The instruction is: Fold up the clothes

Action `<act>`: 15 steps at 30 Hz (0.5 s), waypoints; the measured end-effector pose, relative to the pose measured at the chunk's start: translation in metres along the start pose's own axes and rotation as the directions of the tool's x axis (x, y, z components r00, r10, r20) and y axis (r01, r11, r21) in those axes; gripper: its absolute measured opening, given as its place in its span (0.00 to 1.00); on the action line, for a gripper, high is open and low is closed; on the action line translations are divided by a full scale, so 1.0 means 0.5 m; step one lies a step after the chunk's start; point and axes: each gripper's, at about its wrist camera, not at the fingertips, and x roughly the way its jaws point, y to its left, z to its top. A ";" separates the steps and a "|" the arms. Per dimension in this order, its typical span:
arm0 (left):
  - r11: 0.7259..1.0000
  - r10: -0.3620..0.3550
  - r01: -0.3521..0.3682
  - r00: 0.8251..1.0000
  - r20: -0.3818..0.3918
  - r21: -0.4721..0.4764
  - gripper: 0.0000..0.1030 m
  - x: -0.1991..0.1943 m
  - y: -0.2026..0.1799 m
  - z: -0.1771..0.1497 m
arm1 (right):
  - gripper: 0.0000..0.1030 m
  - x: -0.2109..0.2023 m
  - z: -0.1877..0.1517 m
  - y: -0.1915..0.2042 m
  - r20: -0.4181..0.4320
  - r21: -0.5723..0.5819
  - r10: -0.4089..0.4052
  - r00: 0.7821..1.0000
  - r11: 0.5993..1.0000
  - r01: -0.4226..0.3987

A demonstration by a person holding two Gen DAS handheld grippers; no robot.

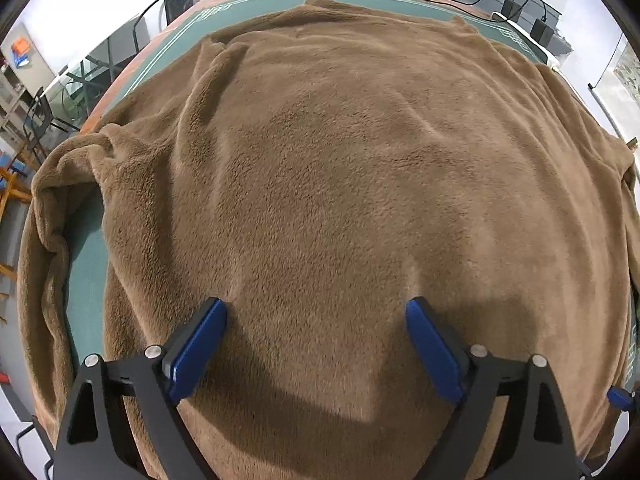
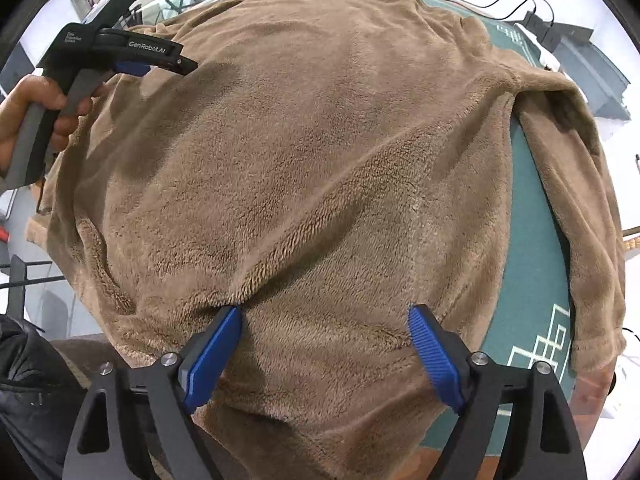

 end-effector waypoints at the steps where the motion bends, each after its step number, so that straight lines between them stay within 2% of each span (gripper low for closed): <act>1: 1.000 0.006 -0.006 1.000 0.000 0.009 0.91 -0.003 -0.004 -0.002 | 0.87 0.000 -0.002 0.000 0.003 0.005 -0.001 1.000 1.000 0.001; 4: 0.999 -0.001 0.000 1.000 0.013 0.035 0.91 -0.022 -0.018 -0.009 | 0.87 -0.005 -0.003 -0.014 0.008 0.051 0.027 1.000 0.998 -0.028; 6: 0.999 -0.014 0.012 1.000 0.027 0.053 0.91 -0.038 -0.028 -0.012 | 0.87 -0.018 -0.003 -0.058 0.040 0.175 0.064 0.997 0.982 -0.070; 8: 0.997 -0.024 0.021 0.999 0.043 0.069 0.91 -0.055 -0.040 -0.012 | 0.87 -0.034 -0.011 -0.127 0.093 0.346 0.085 0.992 0.931 -0.112; 10: 0.996 -0.041 0.036 0.998 0.054 0.085 0.91 -0.069 -0.051 -0.005 | 0.87 -0.054 -0.034 -0.208 0.169 0.522 0.105 0.980 0.834 -0.179; 11: 0.995 -0.050 0.044 0.997 0.060 0.094 0.91 -0.076 -0.050 -0.003 | 0.87 -0.064 -0.052 -0.253 0.215 0.605 0.113 0.970 0.764 -0.224; 12: 0.993 -0.058 0.051 0.996 0.067 0.103 0.91 -0.084 -0.043 0.000 | 0.87 -0.074 -0.072 -0.292 0.255 0.666 0.113 0.960 0.699 -0.259; 15: 0.990 -0.080 0.069 0.993 0.086 0.125 0.91 -0.100 -0.054 0.004 | 0.87 -0.100 -0.131 -0.376 0.322 0.786 0.054 0.945 0.542 -0.299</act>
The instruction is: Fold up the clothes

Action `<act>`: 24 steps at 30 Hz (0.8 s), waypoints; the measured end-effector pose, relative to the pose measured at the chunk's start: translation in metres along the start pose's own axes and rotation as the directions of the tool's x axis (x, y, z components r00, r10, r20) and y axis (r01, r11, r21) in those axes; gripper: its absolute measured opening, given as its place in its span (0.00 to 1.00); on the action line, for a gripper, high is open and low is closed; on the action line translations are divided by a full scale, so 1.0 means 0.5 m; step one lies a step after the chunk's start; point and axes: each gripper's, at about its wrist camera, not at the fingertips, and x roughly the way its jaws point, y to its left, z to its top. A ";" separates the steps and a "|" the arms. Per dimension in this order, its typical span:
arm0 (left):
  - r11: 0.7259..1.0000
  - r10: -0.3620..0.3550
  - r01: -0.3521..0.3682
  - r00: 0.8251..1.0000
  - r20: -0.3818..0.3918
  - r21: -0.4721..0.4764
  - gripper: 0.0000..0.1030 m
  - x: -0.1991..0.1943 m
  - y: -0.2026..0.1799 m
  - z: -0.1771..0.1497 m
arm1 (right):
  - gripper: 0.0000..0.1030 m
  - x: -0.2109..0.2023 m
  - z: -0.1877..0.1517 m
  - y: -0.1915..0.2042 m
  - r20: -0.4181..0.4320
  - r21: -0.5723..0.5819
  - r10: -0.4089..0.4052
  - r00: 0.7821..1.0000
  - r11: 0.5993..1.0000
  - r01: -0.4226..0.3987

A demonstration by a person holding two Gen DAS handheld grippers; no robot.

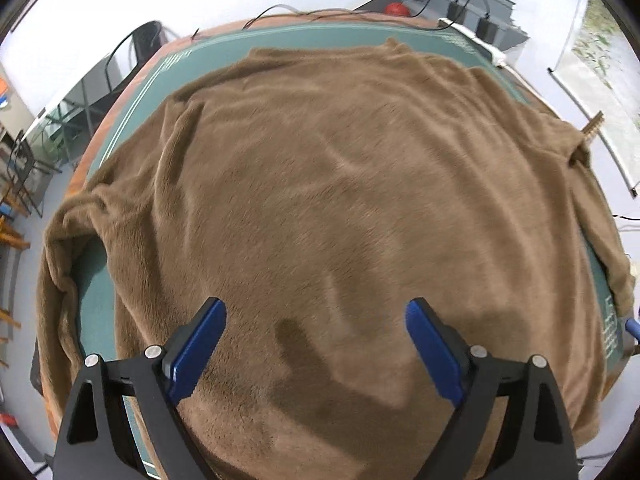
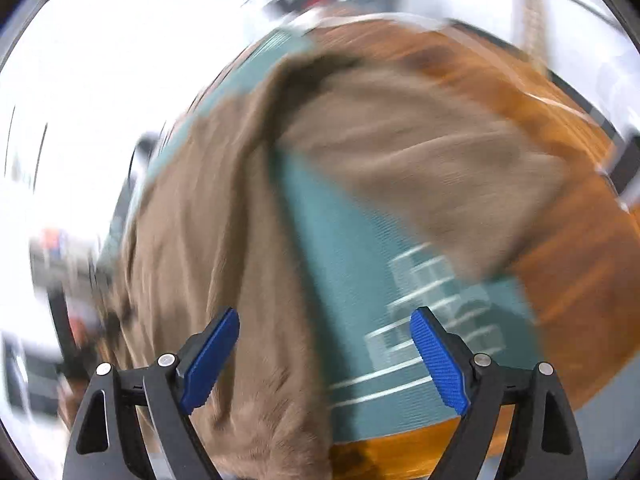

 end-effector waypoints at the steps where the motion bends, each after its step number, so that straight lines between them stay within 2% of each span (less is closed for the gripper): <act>1: 1.000 -0.008 0.008 1.000 0.003 0.004 0.91 -0.010 -0.003 -0.012 | 0.86 -0.017 0.016 -0.027 0.032 0.057 -0.005 0.999 0.998 0.004; 4: 1.000 -0.018 0.018 1.000 0.005 0.021 0.91 -0.021 -0.024 0.003 | 0.82 -0.054 0.017 -0.083 0.090 0.174 -0.007 0.996 0.985 -0.009; 7: 0.999 -0.024 0.024 1.000 0.004 0.044 0.91 -0.016 -0.036 0.015 | 0.74 -0.057 0.053 -0.116 0.116 0.220 -0.024 0.993 0.976 -0.002; 12: 0.997 -0.029 0.027 0.999 0.014 0.077 0.91 -0.032 -0.051 0.014 | 0.57 -0.030 0.092 -0.151 0.105 0.296 0.020 0.994 0.954 -0.050; 14: 0.997 -0.026 0.024 0.999 0.019 0.080 0.91 -0.038 -0.051 0.013 | 0.55 -0.015 0.092 -0.160 0.088 0.324 0.037 0.995 0.944 -0.064; 21: 0.999 -0.001 0.001 1.000 0.000 0.036 0.91 -0.036 -0.024 0.008 | 0.44 -0.014 0.101 -0.177 0.050 0.315 0.027 0.998 0.948 -0.042; 24: 0.999 0.004 -0.004 1.000 0.005 0.039 0.91 -0.041 -0.024 0.008 | 0.44 -0.014 0.105 -0.177 0.052 0.319 0.025 0.998 0.947 -0.040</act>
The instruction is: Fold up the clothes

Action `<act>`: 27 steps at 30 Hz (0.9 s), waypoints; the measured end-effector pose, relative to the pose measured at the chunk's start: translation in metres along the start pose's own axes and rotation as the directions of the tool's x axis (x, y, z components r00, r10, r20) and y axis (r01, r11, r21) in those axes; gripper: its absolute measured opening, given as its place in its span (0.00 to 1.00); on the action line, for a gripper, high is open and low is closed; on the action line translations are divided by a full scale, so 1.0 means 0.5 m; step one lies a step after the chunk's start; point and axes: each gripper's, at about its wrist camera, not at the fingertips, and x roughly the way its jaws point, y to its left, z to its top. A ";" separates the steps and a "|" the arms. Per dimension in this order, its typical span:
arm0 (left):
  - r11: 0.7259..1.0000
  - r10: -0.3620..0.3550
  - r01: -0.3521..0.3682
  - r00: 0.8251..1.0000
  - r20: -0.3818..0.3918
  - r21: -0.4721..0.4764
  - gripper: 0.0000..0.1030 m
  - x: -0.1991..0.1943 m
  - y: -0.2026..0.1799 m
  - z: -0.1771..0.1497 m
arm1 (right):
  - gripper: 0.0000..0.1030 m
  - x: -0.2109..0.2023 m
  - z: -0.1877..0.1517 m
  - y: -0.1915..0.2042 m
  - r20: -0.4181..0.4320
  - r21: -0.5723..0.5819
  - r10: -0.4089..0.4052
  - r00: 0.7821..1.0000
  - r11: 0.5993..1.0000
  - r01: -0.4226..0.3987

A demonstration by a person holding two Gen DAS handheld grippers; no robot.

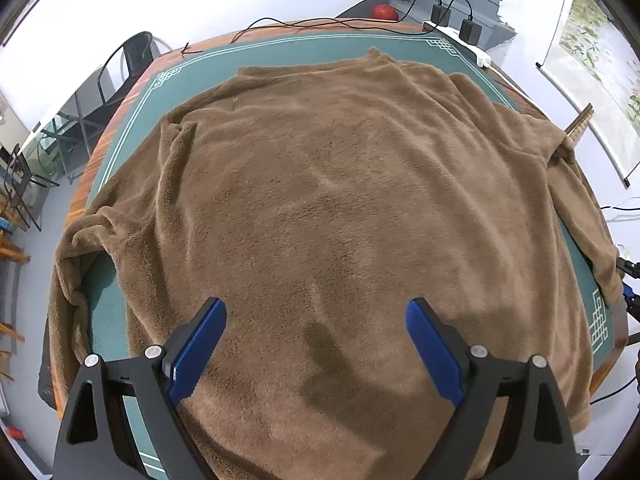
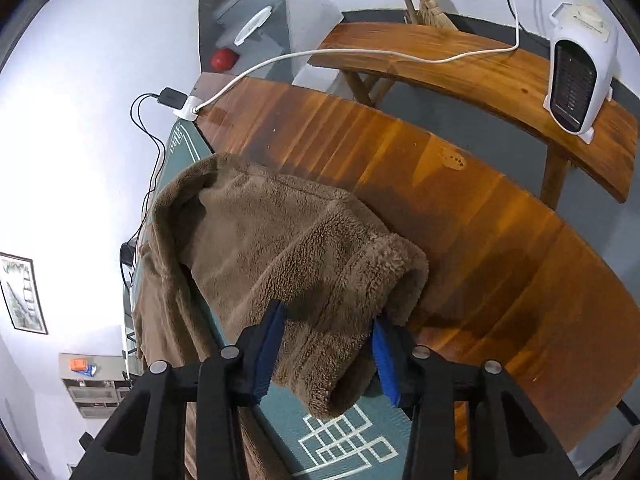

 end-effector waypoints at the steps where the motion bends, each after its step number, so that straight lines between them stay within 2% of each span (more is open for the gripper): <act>1: 1.000 0.001 -0.001 1.000 0.005 0.004 0.91 -0.002 -0.002 0.000 | 0.44 -0.004 -0.001 0.000 0.005 0.000 0.005 1.000 1.000 -0.005; 6: 1.000 -0.006 0.006 1.000 0.003 0.004 0.91 -0.002 -0.008 0.005 | 0.44 0.008 -0.002 -0.005 -0.004 -0.005 0.025 1.000 1.000 -0.025; 8: 1.000 -0.014 0.014 1.000 -0.003 0.005 0.91 0.000 -0.013 0.008 | 0.34 0.012 0.002 -0.001 0.004 -0.023 0.024 1.000 0.999 -0.024; 10: 1.000 -0.020 0.020 1.000 -0.006 0.011 0.91 0.001 -0.018 0.011 | 0.14 0.015 0.008 0.011 0.009 -0.050 0.007 1.000 0.999 -0.006; 12: 1.000 -0.014 0.014 1.000 -0.002 0.020 0.91 -0.001 -0.021 0.013 | 0.08 0.004 0.018 0.030 0.048 -0.085 -0.009 0.999 0.996 0.013; 14: 1.000 -0.012 0.012 1.000 0.002 0.018 0.91 -0.004 -0.017 0.017 | 0.08 -0.024 0.036 0.062 0.122 -0.142 -0.041 0.992 0.988 0.058; 16: 1.000 -0.012 0.012 1.000 0.006 0.009 0.91 -0.005 -0.011 0.019 | 0.07 -0.065 0.061 0.106 0.224 -0.205 -0.068 0.972 0.972 0.115; 19: 1.000 -0.013 0.013 1.000 0.009 -0.011 0.91 -0.006 0.002 0.022 | 0.07 -0.137 0.097 0.174 0.365 -0.259 -0.058 0.929 0.953 0.161; 24: 0.999 -0.018 0.019 1.000 0.016 -0.036 0.91 -0.008 0.021 0.025 | 0.07 -0.246 0.122 0.316 0.541 -0.350 0.048 0.840 0.921 0.173; 27: 0.998 -0.025 0.026 0.999 0.022 -0.048 0.91 -0.007 0.032 0.030 | 0.07 -0.273 0.107 0.435 0.591 -0.457 0.128 0.797 0.867 0.199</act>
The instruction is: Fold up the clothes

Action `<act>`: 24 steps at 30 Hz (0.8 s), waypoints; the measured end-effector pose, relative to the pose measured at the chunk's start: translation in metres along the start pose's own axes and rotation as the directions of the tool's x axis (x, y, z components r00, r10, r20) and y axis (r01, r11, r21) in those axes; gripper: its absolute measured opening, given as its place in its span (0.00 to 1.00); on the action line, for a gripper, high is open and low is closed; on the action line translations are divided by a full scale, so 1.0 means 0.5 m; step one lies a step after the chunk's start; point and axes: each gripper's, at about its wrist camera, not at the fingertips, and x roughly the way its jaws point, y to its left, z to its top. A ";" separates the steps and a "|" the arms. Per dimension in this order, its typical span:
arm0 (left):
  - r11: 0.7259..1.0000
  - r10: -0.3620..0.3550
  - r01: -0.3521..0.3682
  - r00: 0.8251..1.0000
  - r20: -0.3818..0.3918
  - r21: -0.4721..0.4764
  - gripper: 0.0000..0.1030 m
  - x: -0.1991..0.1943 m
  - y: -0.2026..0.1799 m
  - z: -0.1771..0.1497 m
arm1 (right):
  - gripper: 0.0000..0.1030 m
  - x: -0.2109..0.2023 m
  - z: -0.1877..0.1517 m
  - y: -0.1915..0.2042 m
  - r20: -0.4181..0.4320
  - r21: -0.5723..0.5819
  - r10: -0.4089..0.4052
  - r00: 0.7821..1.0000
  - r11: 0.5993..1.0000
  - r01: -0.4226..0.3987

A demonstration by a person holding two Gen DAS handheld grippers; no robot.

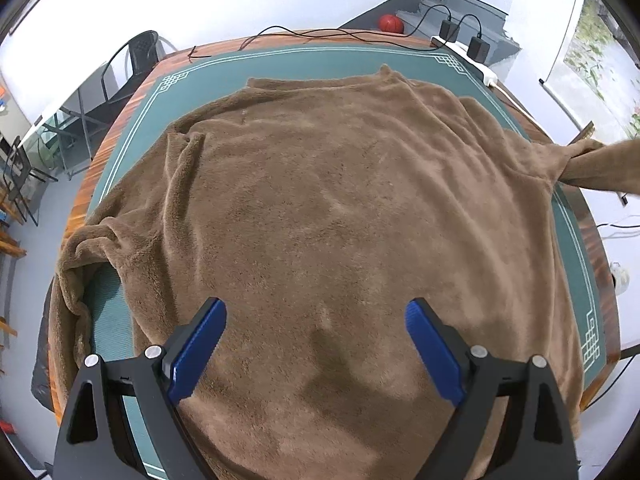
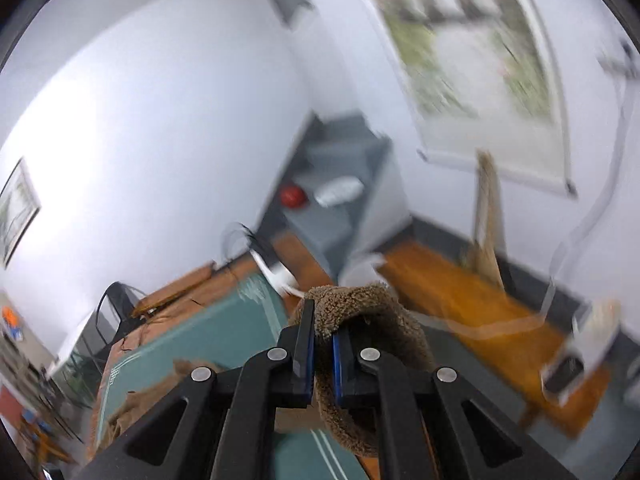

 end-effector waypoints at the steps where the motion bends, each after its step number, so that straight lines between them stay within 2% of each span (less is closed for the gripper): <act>1: 1.000 -0.002 0.002 1.000 0.004 -0.006 0.91 -0.001 0.004 0.002 | 0.07 -0.001 0.013 0.042 0.022 -0.048 0.017 1.000 0.999 -0.016; 3: 1.000 -0.006 0.006 1.000 0.011 -0.018 0.91 -0.004 0.014 0.006 | 0.07 0.000 0.025 0.131 0.048 -0.152 0.063 0.997 0.987 -0.055; 5: 1.000 -0.006 0.007 1.000 0.018 -0.030 0.91 -0.007 0.025 0.009 | 0.07 0.003 0.021 0.230 0.053 -0.273 0.124 0.991 0.956 -0.105; 8: 0.999 -0.005 0.006 1.000 0.026 -0.053 0.91 -0.011 0.047 0.012 | 0.07 0.016 -0.019 0.371 -0.030 -0.433 0.252 0.967 0.869 -0.240; 9: 0.998 -0.003 0.004 1.000 0.028 -0.062 0.91 -0.012 0.056 0.013 | 0.08 0.022 -0.039 0.414 -0.085 -0.473 0.295 0.952 0.829 -0.299; 11: 0.997 0.001 0.001 1.000 0.028 -0.083 0.91 -0.012 0.076 0.013 | 0.08 0.039 -0.096 0.496 -0.264 -0.531 0.367 0.892 0.717 -0.452; 12: 0.996 0.003 -0.001 1.000 0.028 -0.094 0.91 -0.012 0.087 0.013 | 0.08 0.044 -0.126 0.527 -0.329 -0.552 0.375 0.867 0.668 -0.499; 15: 0.993 0.008 -0.005 1.000 0.028 -0.120 0.91 -0.009 0.115 0.013 | 0.08 0.047 -0.238 0.597 -0.482 -0.619 0.342 0.807 0.518 -0.590; 17: 0.991 0.011 -0.008 1.000 0.027 -0.131 0.91 -0.006 0.131 0.014 | 0.08 0.052 -0.304 0.608 -0.556 -0.624 0.307 0.772 0.459 -0.632; 18: 0.991 0.013 -0.009 1.000 0.025 -0.136 0.91 -0.004 0.138 0.014 | 0.09 0.056 -0.333 0.605 -0.591 -0.611 0.293 0.752 0.446 -0.654; 19: 0.990 0.015 -0.011 1.000 0.023 -0.139 0.91 -0.001 0.144 0.014 | 0.11 0.064 -0.358 0.596 -0.633 -0.578 0.280 0.721 0.449 -0.682; 21: 0.990 0.017 -0.014 1.000 0.018 -0.138 0.91 0.005 0.151 0.017 | 0.19 0.080 -0.395 0.573 -0.703 -0.500 0.266 0.659 0.475 -0.724; 22: 0.991 0.016 -0.013 1.000 0.015 -0.136 0.91 0.009 0.153 0.018 | 0.29 0.085 -0.410 0.559 -0.731 -0.460 0.264 0.629 0.489 -0.741; 23: 0.991 0.014 -0.012 1.000 0.012 -0.133 0.91 0.012 0.155 0.019 | 0.36 0.085 -0.420 0.543 -0.748 -0.430 0.266 0.609 0.504 -0.749; 24: 0.992 0.012 -0.011 1.000 0.009 -0.128 0.91 0.016 0.154 0.021 | 0.56 0.080 -0.426 0.527 -0.754 -0.410 0.269 0.599 0.520 -0.749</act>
